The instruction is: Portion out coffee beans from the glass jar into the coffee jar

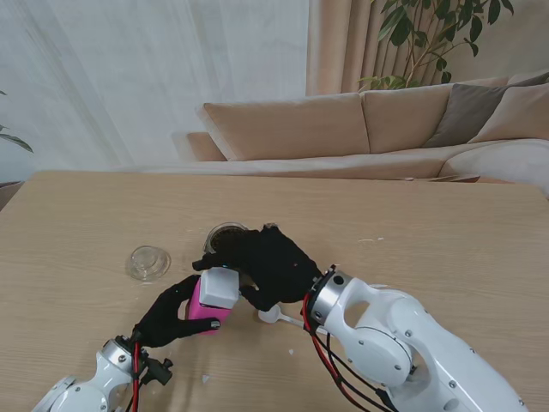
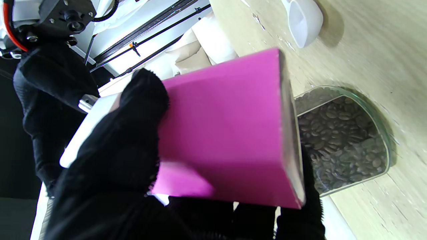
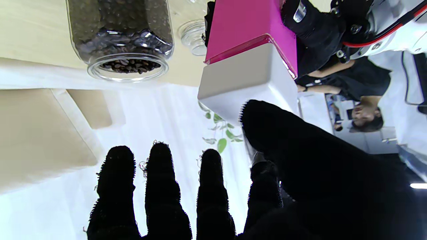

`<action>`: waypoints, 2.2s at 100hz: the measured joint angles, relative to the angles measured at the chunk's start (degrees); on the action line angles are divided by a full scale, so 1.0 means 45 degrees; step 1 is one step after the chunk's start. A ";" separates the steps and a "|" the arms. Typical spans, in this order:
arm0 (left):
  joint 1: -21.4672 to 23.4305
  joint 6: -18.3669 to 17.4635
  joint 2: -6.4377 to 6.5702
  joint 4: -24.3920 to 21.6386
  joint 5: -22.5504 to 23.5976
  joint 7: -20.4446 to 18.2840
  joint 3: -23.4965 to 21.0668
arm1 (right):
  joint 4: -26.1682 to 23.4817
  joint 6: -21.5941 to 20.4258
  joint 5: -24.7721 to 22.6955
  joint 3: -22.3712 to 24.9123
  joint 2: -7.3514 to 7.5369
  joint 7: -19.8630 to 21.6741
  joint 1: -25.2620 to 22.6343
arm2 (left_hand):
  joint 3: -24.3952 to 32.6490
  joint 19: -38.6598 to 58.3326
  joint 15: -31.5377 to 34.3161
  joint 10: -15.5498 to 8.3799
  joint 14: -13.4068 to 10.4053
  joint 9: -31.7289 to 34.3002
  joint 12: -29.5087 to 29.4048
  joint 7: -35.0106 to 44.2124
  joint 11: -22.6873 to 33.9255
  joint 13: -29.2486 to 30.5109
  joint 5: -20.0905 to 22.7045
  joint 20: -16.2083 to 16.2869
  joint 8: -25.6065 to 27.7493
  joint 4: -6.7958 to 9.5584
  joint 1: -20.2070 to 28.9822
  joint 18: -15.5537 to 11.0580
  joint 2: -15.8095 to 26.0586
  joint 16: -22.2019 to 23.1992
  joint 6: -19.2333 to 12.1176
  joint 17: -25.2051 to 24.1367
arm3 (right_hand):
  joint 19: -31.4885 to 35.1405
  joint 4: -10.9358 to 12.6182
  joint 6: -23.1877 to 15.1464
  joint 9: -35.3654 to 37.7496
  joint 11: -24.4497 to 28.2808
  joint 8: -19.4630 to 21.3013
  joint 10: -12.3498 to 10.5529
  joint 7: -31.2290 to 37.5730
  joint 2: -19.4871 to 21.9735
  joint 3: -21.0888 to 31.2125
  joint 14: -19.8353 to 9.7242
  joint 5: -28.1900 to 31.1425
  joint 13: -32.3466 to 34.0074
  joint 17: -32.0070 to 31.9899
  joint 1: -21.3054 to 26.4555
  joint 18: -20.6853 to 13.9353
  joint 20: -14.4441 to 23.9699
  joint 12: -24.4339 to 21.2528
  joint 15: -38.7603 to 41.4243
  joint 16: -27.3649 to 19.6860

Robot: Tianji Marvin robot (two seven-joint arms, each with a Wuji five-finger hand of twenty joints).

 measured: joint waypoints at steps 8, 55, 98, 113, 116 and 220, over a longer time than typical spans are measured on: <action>0.0001 0.0001 0.0009 0.0000 -0.0150 -0.0141 -0.0028 | 0.0036 -0.0635 -0.0197 0.0109 0.0041 0.0003 0.0011 | 0.0000 0.0000 0.0000 0.0000 0.0000 0.0000 0.0000 0.0000 0.0000 0.0000 0.0000 0.0000 0.0000 0.0000 0.0000 0.0001 0.0000 0.0000 0.0000 0.0006 | -0.0023 -0.0263 -0.0134 -0.0519 0.0093 0.0148 -0.0322 0.0029 -0.0561 0.0311 -0.0265 -0.0137 -0.0162 -0.0008 0.0393 -0.0106 -0.0031 -0.0085 0.0001 -0.0003; 0.0022 0.0091 0.0095 -0.0067 -0.0656 -0.0610 -0.0062 | 0.0993 -0.1166 -0.0367 -0.0254 0.0117 -0.0545 0.0543 | 0.0000 0.0009 0.0000 0.0000 0.0000 0.0000 0.0000 0.0000 0.0000 0.0000 0.0000 0.0000 0.0000 0.0000 0.0000 0.0010 0.0000 0.0000 0.0000 0.0010 | -0.0023 -0.0881 -0.0472 -0.0630 0.0451 0.0783 -0.0456 0.0486 -0.0993 -0.0084 -0.0391 -0.0071 -0.0185 0.0147 0.0042 -0.0260 -0.0161 -0.0153 0.0177 -0.0114; 0.0017 0.0095 0.0101 -0.0062 -0.0647 -0.0598 -0.0056 | 0.1422 -0.1237 -0.0312 -0.0798 0.0071 -0.0838 0.1140 | -0.0001 0.0009 0.0000 0.0000 0.0000 0.0000 0.0000 0.0000 0.0000 0.0000 0.0000 0.0000 0.0000 0.0000 0.0000 0.0012 0.0000 0.0000 0.0000 0.0010 | 0.0251 -0.0881 -0.0828 -0.0370 0.0772 0.1304 -0.0568 0.1816 -0.1062 -0.0220 -0.0393 0.0728 -0.0152 0.0298 0.0051 -0.0269 -0.0165 0.0043 0.0659 -0.0114; 0.0017 0.0095 0.0101 -0.0060 -0.0648 -0.0597 -0.0057 | 0.1508 -0.1207 -0.0376 -0.0927 0.0055 -0.0963 0.1263 | -0.0002 0.0009 0.0000 -0.0012 0.0000 0.0000 0.0000 0.0000 0.0000 0.0000 0.0000 0.0000 0.0000 0.0000 0.0000 0.0012 0.0000 0.0000 0.0000 0.0010 | 0.0538 -0.0881 -0.0827 -0.0229 0.0904 0.1468 -0.0604 0.2137 -0.1034 -0.0386 -0.0393 0.0871 -0.0144 0.0328 -0.0274 -0.0275 -0.0154 0.0171 0.0817 -0.0114; 0.0017 0.0095 0.0102 -0.0059 -0.0648 -0.0597 -0.0057 | 0.1513 -0.1199 -0.0378 -0.0952 0.0055 -0.0962 0.1290 | -0.0002 0.0009 0.0000 -0.0018 0.0000 0.0000 0.0000 0.0000 0.0000 0.0000 0.0000 0.0000 0.0000 0.0000 0.0000 0.0012 0.0000 0.0000 0.0000 0.0010 | 0.0538 -0.0881 -0.0820 -0.0229 0.0906 0.1557 -0.0604 0.2152 -0.1011 -0.0435 -0.0393 0.0884 -0.0144 0.0332 -0.0399 -0.0279 -0.0147 0.0197 0.0828 -0.0114; 0.0005 0.0059 0.0098 -0.0032 -0.0638 -0.0567 -0.0063 | 0.1125 0.0372 0.0543 -0.1236 -0.0018 0.0135 0.1486 | -0.0012 0.0009 0.0000 -0.0023 -0.0001 0.0000 0.0000 0.0001 0.0000 0.0000 0.0001 0.0000 0.0000 -0.0001 0.0000 0.0017 0.0000 0.0000 -0.0083 0.0010 | 0.1268 -0.1153 0.4716 0.0146 0.0748 0.0597 0.1561 0.0058 0.1535 -0.4492 -0.0402 0.1932 -0.0159 0.0290 -0.5443 -0.0550 0.0408 0.0998 0.1427 0.0442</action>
